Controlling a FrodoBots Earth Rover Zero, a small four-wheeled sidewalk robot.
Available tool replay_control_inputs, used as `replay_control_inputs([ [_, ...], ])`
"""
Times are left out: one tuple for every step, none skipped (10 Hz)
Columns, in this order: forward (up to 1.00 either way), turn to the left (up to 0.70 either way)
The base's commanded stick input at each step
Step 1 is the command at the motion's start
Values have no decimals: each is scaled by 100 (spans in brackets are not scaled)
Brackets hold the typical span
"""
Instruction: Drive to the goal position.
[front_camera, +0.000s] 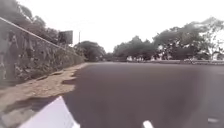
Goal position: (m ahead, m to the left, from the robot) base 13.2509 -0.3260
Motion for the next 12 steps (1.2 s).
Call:
replay_control_inputs([
  [100, 0],
  [100, 0],
  [100, 0],
  [100, 0],
  [100, 0],
  [100, 0],
  [100, 0],
  [100, 0],
  [100, 0],
  [100, 0],
  [100, 0],
  [100, 0],
])
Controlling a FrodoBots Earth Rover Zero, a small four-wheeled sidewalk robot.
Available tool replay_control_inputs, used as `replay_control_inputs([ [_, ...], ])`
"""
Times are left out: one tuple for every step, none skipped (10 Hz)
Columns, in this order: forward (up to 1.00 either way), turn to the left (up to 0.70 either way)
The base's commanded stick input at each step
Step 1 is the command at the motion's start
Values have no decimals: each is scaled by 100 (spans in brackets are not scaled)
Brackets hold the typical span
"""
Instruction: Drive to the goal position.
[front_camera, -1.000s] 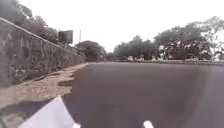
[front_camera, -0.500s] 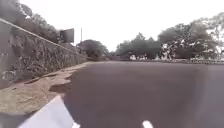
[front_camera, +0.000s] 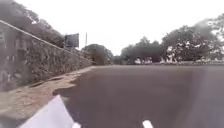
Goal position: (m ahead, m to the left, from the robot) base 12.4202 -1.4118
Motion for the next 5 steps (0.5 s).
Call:
replay_control_inputs([
  [100, 0],
  [100, 0],
  [100, 0],
  [100, 0],
  [100, 0],
])
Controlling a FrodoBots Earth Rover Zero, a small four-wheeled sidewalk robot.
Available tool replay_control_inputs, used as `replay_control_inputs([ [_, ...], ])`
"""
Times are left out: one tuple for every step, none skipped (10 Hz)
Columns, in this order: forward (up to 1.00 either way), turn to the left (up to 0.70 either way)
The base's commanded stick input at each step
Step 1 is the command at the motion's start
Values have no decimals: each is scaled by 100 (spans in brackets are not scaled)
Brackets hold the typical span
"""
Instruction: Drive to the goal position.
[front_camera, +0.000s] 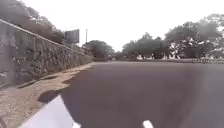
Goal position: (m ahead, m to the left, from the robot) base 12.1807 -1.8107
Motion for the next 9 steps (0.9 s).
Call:
replay_control_inputs([
  [100, 0],
  [100, 0],
  [100, 0],
  [100, 0],
  [100, 0],
  [100, 0],
  [100, 0],
  [100, -9],
  [100, -21],
])
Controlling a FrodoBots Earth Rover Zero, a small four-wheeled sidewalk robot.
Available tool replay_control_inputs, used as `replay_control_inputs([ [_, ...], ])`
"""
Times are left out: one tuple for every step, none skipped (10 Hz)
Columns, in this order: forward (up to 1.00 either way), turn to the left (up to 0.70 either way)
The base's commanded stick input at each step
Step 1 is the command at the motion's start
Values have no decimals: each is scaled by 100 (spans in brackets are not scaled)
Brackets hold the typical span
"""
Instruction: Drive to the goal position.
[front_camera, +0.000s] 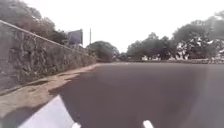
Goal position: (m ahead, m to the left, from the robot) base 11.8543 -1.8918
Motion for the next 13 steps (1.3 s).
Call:
replay_control_inputs([
  [100, -33],
  [100, -34],
  [100, -35],
  [100, -35],
  [100, -35],
  [100, -35],
  [100, -36],
  [100, 0],
  [100, 0],
  [100, 0],
  [100, 0],
  [100, 0],
  [100, 0],
])
